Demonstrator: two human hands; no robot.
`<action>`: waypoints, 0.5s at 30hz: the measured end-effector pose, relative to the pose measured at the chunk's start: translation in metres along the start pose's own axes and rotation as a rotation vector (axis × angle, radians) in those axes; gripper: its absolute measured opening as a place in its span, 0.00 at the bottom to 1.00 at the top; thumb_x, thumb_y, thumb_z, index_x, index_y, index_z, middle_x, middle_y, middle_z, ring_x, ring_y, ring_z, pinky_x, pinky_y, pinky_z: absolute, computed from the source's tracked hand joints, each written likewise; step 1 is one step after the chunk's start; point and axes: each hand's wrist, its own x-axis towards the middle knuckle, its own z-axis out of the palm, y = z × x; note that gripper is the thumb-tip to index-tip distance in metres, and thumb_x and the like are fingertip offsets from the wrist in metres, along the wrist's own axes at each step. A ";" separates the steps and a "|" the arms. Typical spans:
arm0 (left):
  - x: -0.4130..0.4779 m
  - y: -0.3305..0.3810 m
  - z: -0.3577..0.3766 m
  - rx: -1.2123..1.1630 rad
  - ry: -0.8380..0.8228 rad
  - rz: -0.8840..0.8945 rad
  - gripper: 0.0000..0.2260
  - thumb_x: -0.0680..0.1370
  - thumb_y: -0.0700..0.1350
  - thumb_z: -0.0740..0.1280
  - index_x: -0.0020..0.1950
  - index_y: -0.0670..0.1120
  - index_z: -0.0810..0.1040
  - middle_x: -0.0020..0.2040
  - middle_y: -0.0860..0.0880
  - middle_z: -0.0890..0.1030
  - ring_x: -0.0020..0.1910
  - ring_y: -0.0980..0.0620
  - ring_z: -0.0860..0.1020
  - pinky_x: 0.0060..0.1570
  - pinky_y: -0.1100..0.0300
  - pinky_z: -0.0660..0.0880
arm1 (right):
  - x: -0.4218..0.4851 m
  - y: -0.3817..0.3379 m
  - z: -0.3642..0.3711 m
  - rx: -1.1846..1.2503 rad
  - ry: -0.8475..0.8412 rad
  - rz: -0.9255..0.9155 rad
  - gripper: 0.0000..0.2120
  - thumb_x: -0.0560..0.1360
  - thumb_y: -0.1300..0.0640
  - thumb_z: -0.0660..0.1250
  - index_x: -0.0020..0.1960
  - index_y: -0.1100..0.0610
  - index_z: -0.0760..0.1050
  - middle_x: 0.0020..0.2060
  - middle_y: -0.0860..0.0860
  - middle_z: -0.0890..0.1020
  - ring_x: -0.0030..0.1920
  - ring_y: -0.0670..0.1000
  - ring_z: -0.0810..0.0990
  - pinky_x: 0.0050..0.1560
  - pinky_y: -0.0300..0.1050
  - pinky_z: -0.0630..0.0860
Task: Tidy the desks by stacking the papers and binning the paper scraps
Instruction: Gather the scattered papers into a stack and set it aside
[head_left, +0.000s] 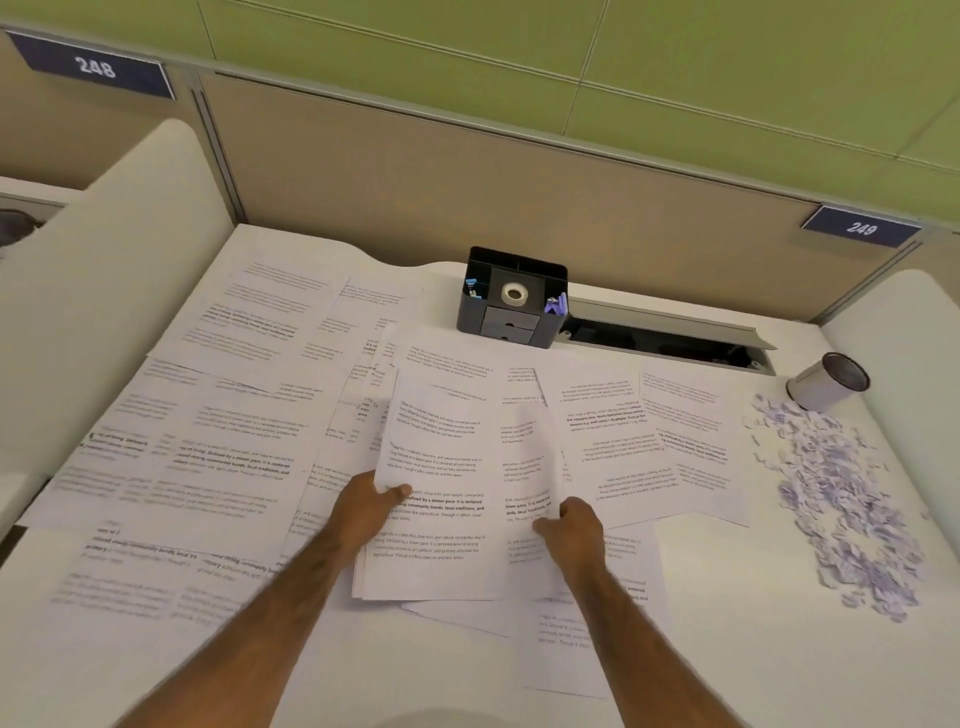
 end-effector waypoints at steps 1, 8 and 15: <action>-0.001 0.001 0.000 0.003 0.000 -0.003 0.15 0.80 0.44 0.71 0.65 0.43 0.80 0.58 0.46 0.85 0.55 0.46 0.83 0.59 0.51 0.78 | 0.001 -0.002 -0.003 0.107 -0.003 -0.011 0.08 0.72 0.57 0.72 0.49 0.57 0.76 0.46 0.52 0.83 0.46 0.53 0.83 0.48 0.52 0.83; -0.002 0.002 -0.008 -0.036 0.019 0.015 0.15 0.80 0.46 0.71 0.66 0.45 0.80 0.59 0.48 0.85 0.56 0.47 0.83 0.61 0.46 0.79 | 0.010 -0.015 -0.036 0.079 0.071 -0.110 0.05 0.72 0.65 0.62 0.43 0.63 0.77 0.40 0.54 0.82 0.42 0.56 0.81 0.38 0.47 0.77; -0.006 0.002 -0.007 -0.164 0.002 -0.024 0.15 0.79 0.48 0.72 0.65 0.47 0.81 0.56 0.50 0.86 0.54 0.48 0.85 0.59 0.43 0.80 | 0.013 -0.009 -0.104 0.261 0.382 -0.174 0.05 0.76 0.63 0.65 0.44 0.61 0.79 0.38 0.53 0.81 0.40 0.58 0.78 0.39 0.45 0.69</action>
